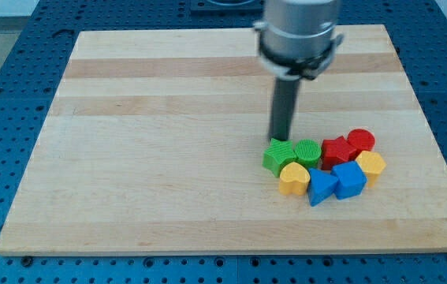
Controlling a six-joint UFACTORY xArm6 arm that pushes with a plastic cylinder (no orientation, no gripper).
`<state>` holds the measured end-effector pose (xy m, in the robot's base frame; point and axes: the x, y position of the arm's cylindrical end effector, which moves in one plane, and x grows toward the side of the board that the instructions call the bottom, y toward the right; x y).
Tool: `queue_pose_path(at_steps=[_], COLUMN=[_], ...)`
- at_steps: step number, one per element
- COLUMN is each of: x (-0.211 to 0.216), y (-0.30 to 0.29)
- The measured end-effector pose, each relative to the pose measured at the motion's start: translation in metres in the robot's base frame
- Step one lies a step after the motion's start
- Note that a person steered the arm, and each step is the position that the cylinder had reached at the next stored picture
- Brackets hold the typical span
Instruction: Move your arm closer to the green star
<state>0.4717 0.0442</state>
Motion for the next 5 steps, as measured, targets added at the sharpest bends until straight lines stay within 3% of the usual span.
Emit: queue_pose_path(at_steps=[1,3,4,5], x=[0.015,0.019,0.041,0.095], y=[-0.033,-0.045,-0.045,-0.045])
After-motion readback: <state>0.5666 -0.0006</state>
